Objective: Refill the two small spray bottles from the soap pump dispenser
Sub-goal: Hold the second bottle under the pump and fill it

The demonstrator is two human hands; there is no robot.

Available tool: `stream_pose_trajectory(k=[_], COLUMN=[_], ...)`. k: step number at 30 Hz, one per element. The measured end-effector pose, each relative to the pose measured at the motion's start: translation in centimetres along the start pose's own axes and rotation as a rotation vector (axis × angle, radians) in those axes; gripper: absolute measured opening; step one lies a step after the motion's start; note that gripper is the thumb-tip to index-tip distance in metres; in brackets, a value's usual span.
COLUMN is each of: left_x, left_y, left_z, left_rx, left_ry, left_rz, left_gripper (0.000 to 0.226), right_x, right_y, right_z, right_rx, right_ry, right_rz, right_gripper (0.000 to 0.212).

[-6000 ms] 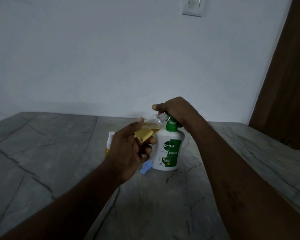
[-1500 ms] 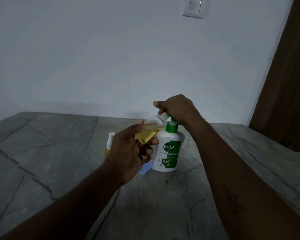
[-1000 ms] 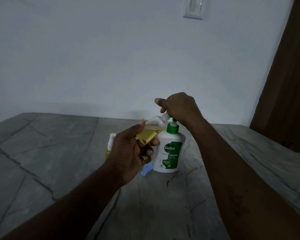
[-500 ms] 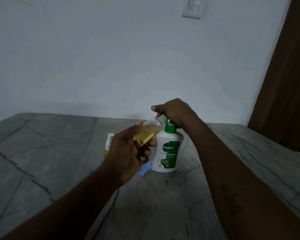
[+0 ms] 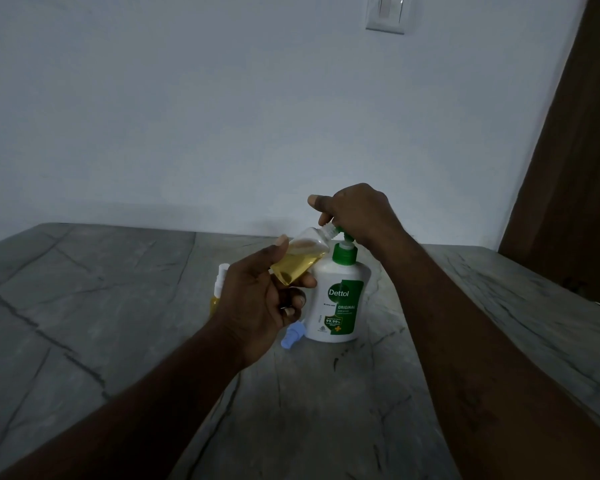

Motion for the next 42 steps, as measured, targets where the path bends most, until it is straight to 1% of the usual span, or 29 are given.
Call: stream_pose_trajectory(k=[4, 8, 15, 19, 22, 30, 39, 42], left_x=[0.14, 0.21, 0.18, 0.04, 0.03, 0.07, 0.14, 0.11], left_y=[0.08, -0.02, -0.21, -0.29, -0.42, -0.43, -0.42, -0.59], left_z=[-0.15, -0.22, -0.03, 0.06, -0.12, -0.21, -0.06, 0.04], left_rx=[0.003, -0.005, -0.04, -0.026, -0.008, -0.02, -0.029, -0.026], left_ry=[-0.003, 0.001, 0.039, 0.034, 0.016, 0.008, -0.007, -0.004], left_rz=[0.001, 0.015, -0.006, -0.017, -0.015, -0.015, -0.027, -0.021], left_gripper=[0.042, 0.046, 0.045, 0.049, 0.048, 0.061, 0.048, 0.051], right_x=[0.23, 0.4, 0.44, 0.51, 0.51, 0.37, 0.41, 0.57], right_y=[-0.01, 0.09, 0.07, 0.22, 0.18, 0.33, 0.38, 0.75], right_z=[0.12, 0.12, -0.09, -0.2, -0.2, -0.14, -0.41, -0.76], right_rx=[-0.047, -0.083, -0.06, -0.078, -0.068, -0.062, -0.06, -0.066], right_ry=[-0.008, -0.015, -0.032, -0.038, -0.034, -0.033, -0.046, -0.07], right_rz=[-0.008, -0.028, -0.032, -0.049, -0.043, -0.056, -0.067, -0.091], right_gripper=[0.043, 0.042, 0.042, 0.043, 0.043, 0.044, 0.042, 0.04])
Point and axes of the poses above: each hand's wrist, its own x-axis away from the middle knuckle, its own z-axis out of the back of the hand, y = z × x, the point moved 10 cm from there along -x, towards the middle knuckle, and after that the axes turned 8 degrees about y, right-handed, at the moved point
